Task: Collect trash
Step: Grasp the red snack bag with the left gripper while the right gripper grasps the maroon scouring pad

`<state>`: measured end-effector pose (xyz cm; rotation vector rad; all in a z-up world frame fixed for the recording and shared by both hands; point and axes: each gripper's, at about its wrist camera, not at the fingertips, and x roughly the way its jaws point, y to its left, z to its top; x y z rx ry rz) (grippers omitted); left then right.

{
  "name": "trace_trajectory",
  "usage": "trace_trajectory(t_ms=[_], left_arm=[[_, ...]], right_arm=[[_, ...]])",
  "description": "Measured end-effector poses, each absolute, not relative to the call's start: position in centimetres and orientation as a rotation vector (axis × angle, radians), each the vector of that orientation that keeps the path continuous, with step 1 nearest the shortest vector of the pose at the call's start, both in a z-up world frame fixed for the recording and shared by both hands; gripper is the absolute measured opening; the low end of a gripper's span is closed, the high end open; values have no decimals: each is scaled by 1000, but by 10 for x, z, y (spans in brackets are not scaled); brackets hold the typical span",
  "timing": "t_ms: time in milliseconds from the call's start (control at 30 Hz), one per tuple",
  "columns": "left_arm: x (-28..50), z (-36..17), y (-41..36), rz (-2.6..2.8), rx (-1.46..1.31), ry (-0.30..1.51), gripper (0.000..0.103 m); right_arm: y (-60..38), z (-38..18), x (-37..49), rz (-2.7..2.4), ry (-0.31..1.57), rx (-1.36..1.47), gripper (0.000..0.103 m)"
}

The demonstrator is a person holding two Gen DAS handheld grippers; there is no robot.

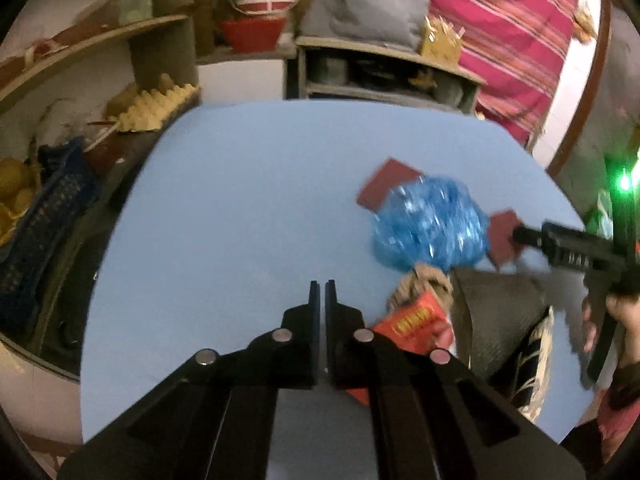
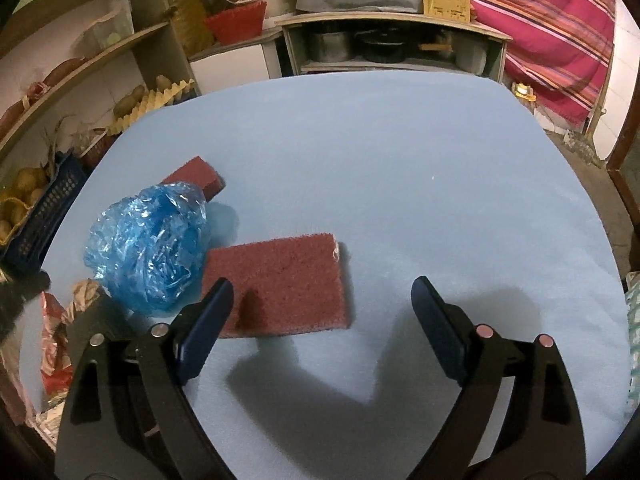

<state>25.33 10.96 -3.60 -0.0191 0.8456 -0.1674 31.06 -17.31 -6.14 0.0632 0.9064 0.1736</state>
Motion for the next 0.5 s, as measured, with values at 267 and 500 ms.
trace_trajectory(t_ms=[267,500], left_arm=[[239,-21,84,-181,-11,840,81],[230,-22,67,-184,-6,799,90]], right_arm=[[-181,-55,305,163,891,58,91],[-188,-49,299,149,879,53,91]])
